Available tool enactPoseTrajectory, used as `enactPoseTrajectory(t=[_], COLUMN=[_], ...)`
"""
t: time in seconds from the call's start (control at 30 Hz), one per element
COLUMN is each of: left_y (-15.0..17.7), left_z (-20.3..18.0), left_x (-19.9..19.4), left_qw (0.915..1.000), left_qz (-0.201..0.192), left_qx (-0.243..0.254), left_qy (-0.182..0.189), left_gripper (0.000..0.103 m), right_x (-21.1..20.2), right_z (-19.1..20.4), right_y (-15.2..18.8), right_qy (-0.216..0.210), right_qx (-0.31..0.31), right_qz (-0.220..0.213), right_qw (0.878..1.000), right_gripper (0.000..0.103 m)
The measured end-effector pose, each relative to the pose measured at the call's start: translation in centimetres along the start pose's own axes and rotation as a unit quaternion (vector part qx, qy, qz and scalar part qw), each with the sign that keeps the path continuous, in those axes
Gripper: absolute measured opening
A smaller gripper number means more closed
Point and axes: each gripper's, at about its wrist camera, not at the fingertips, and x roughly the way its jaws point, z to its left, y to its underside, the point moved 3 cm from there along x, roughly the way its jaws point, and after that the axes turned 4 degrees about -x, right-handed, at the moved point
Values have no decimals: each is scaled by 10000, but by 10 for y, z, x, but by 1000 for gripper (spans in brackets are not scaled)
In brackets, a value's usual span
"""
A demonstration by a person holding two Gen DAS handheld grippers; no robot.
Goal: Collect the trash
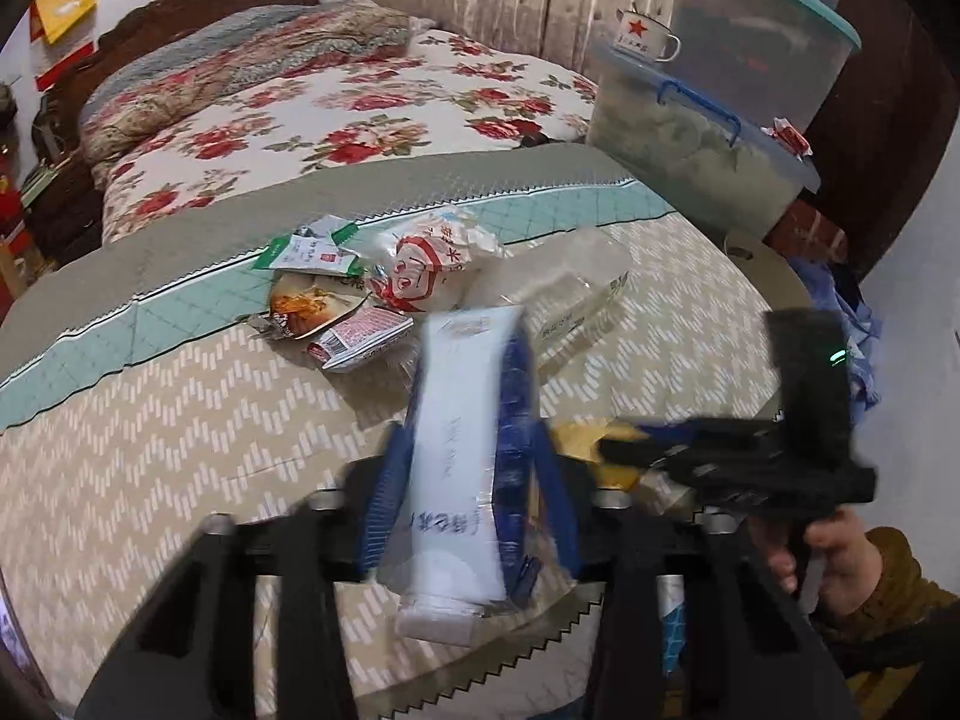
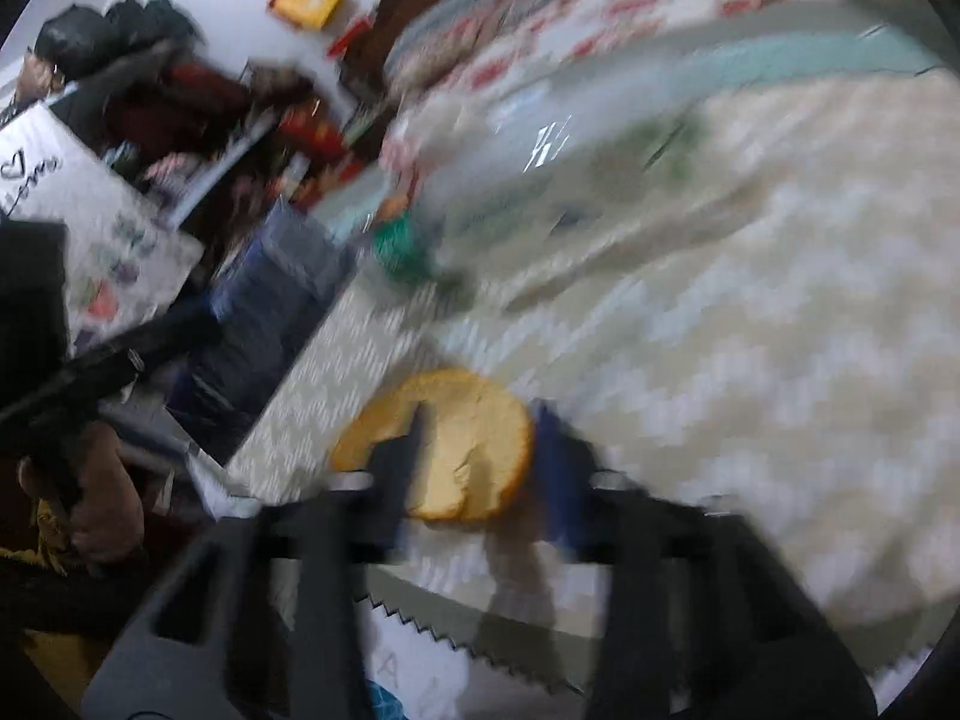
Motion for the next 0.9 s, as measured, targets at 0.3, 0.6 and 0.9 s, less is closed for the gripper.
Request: enactPoseTrajectory(t=[0.3,0.6,0.9], left_y=[-18,8,49], left_z=[-52,3,19], left_x=[28,40,66], left_qw=[9970,9849,9795], left_qz=[255,728,1351], left_qx=[728,709,600], left_qy=[-73,-1401,-1370], left_gripper=[8,87,48], right_x=[-66,-107,-78], right_z=[-45,-101,-71], right_y=[-1,12,15], right_qy=[307,691,659], right_qx=[202,647,145], right_qz=[-796,-961,-694], right_qw=[9961,9909,9953], right_gripper=[8,15,36])
